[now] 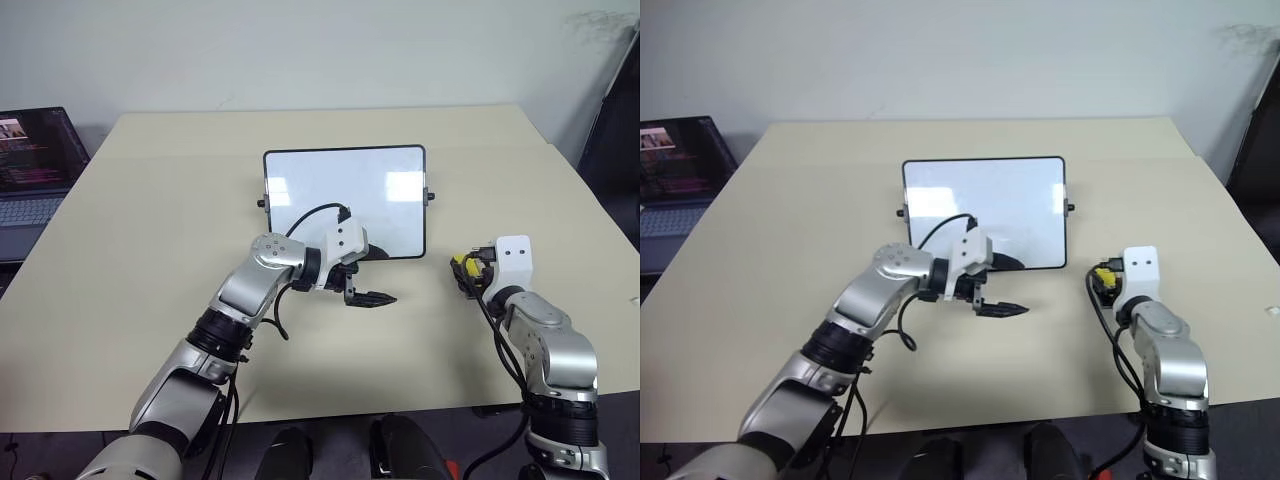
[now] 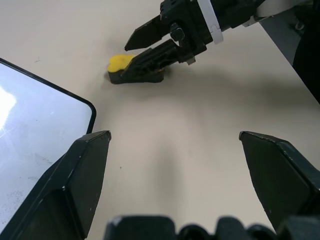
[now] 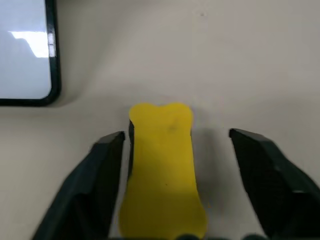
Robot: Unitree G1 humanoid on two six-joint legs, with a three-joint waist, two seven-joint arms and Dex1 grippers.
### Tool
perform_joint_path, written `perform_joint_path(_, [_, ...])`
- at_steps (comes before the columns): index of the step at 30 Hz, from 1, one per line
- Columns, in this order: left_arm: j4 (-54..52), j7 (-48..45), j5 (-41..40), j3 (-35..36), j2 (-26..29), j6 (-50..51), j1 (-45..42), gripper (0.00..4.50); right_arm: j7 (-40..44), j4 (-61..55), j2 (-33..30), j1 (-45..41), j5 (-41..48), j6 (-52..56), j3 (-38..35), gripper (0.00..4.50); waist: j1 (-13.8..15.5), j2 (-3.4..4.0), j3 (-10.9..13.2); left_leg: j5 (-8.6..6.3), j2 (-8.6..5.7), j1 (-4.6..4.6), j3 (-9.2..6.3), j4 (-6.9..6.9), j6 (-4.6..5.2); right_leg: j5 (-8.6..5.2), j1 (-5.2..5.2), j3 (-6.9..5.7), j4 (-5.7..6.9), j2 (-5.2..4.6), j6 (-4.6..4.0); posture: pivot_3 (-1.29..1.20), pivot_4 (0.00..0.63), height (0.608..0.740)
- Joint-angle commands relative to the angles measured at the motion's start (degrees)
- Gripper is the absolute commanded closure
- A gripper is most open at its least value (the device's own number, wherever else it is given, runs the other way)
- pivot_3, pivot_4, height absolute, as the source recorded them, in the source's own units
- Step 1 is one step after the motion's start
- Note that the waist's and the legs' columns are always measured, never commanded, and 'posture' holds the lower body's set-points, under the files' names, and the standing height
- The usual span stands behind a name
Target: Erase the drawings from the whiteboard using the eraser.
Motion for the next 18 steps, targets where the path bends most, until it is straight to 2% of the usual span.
perform_joint_path(1, [-3.4, 0.8, 0.04, 1.6, 1.48, -0.3, 1.56, 0.0, -0.42, -3.19, -1.8, -1.59, 0.06, -2.76, 0.4, 0.02, -0.09, 0.01, 0.0, 0.0, 0.01, 0.01, 0.0, 0.0, 0.0, 0.0, 0.0, 0.0, 0.01, 0.0, 0.0, 0.0, 0.15, 0.74])
perform_joint_path(5, [-8.25, 6.98, -1.68, 8.38, 3.45, 0.99, 6.26, 0.0, 1.72, -12.55, -3.26, -3.3, 2.82, -1.61, 1.46, 0.02, -0.53, 0.08, 0.04, 0.0, 0.02, 0.02, 0.0, 0.0, 0.0, 0.0, -0.01, 0.01, 0.03, 0.0, 0.0, 0.0, 0.15, 0.74])
perform_joint_path(8, [-14.34, 13.98, -4.29, 14.6, 2.52, 4.49, 11.76, 0.0, 2.13, -17.07, -1.85, -2.82, 5.09, -2.75, 1.93, 0.02, -0.46, 0.08, 0.04, 0.0, 0.09, 0.0, -0.05, 0.0, 0.0, 0.0, -0.04, 0.01, 0.01, 0.0, 0.0, 0.0, 0.15, 0.74])
perform_joint_path(10, [-19.78, 22.63, -5.49, 20.83, -0.18, 6.41, 18.65, 0.0, 0.71, -16.58, 1.42, 1.51, 4.39, -10.35, 4.11, 0.02, -0.26, 0.07, -0.08, 0.0, 0.08, -0.01, -0.19, 0.0, -0.01, 0.0, 0.02, 0.01, -0.01, -0.01, 0.0, 0.0, 0.15, 0.74])
perform_joint_path(13, [-25.68, 31.31, -4.45, 24.9, -3.3, 6.85, 25.53, 0.0, 1.43, -14.53, 4.09, 7.55, 3.9, -22.34, 6.1, 0.02, 0.4, 0.07, -0.1, -0.06, 0.35, 0.02, -0.24, -0.02, 0.01, 0.0, 0.11, 0.04, -0.08, -0.17, 0.0, 0.0, 0.15, 0.74])
perform_joint_path(15, [-28.34, 38.05, -1.85, 28.2, -5.14, 4.65, 31.4, 0.0, 2.2, -15.01, 6.2, 14.15, 3.94, -29.23, 8.82, 0.02, 0.93, 0.07, -0.1, -0.06, 0.28, -0.01, -0.21, 0.02, 0.01, 0.01, 0.11, 0.05, -0.09, -0.18, 0.04, 0.0, 0.15, 0.74])
perform_joint_path(18, [-27.89, 47.14, 4.4, 30.72, -5.85, 0.26, 35.56, 0.0, 4.54, -15.65, 6.54, 22.14, 5.37, -35.59, 10.14, 0.02, 1.31, 0.07, -0.1, -0.06, 0.28, 0.02, -0.22, 0.02, 0.0, -0.01, 0.15, 0.05, -0.11, -0.21, 0.08, 0.0, 0.15, 0.74])
